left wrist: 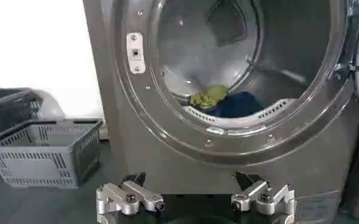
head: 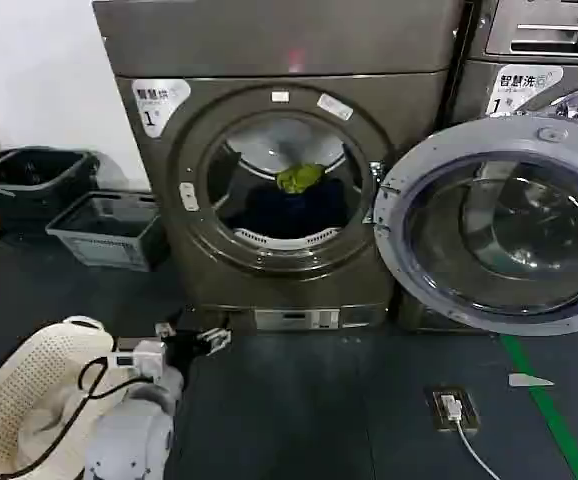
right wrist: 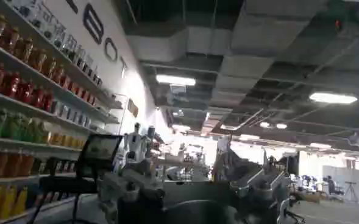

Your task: Grasp the clothes from the dryer.

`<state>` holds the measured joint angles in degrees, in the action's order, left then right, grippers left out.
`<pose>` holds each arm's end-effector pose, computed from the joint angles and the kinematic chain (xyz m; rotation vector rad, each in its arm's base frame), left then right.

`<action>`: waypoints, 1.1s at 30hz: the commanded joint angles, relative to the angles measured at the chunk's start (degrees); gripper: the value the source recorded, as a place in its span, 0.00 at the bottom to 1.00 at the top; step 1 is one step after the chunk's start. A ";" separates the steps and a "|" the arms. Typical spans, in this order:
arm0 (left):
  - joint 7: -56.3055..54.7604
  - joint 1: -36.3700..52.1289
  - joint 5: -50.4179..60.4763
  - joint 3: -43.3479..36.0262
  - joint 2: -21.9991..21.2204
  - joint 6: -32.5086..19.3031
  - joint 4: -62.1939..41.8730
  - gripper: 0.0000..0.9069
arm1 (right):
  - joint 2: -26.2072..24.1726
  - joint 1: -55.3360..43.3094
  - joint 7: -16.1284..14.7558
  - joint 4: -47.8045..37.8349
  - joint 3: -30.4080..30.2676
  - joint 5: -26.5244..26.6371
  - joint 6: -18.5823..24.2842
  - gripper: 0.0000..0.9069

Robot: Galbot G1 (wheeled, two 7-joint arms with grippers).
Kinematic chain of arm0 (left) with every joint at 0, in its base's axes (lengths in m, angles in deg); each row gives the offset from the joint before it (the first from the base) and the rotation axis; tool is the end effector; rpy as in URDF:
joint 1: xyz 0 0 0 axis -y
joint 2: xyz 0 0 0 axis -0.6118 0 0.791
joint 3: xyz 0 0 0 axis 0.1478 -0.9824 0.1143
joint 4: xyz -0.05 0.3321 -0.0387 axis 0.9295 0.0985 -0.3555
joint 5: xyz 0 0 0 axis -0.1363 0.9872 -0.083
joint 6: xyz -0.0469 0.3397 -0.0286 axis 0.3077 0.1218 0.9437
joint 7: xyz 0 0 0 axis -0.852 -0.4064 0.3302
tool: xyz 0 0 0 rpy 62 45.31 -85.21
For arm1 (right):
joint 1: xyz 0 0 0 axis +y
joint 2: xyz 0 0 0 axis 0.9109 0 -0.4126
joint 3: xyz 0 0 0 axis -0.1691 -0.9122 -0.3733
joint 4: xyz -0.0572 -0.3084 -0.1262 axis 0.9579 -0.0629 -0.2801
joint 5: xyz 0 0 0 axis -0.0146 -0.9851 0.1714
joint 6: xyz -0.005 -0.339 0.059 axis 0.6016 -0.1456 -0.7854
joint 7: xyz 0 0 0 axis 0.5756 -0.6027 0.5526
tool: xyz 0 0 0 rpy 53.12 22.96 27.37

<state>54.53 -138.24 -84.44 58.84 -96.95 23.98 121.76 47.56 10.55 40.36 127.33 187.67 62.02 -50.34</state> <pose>0.2546 0.0130 -0.1964 -0.1100 -2.7995 -0.1375 -0.1912 -0.4106 -0.1036 2.0232 2.1548 -0.5096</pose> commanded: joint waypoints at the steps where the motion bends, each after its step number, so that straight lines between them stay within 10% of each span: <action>1: -0.01 -0.10 -0.03 -0.04 0.05 2.81 0.03 1.00 | 0.02 -0.04 1.02 0.17 -0.22 -0.12 -0.28 1.00; 33: 0.00 0.33 -0.88 -1.43 0.65 2.81 -0.24 1.00 | -0.28 0.03 4.87 -1.60 -1.50 0.04 1.36 1.00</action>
<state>54.53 -137.88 -85.23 57.50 -96.32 23.99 121.54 47.33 10.63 45.01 125.77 186.20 62.03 -49.05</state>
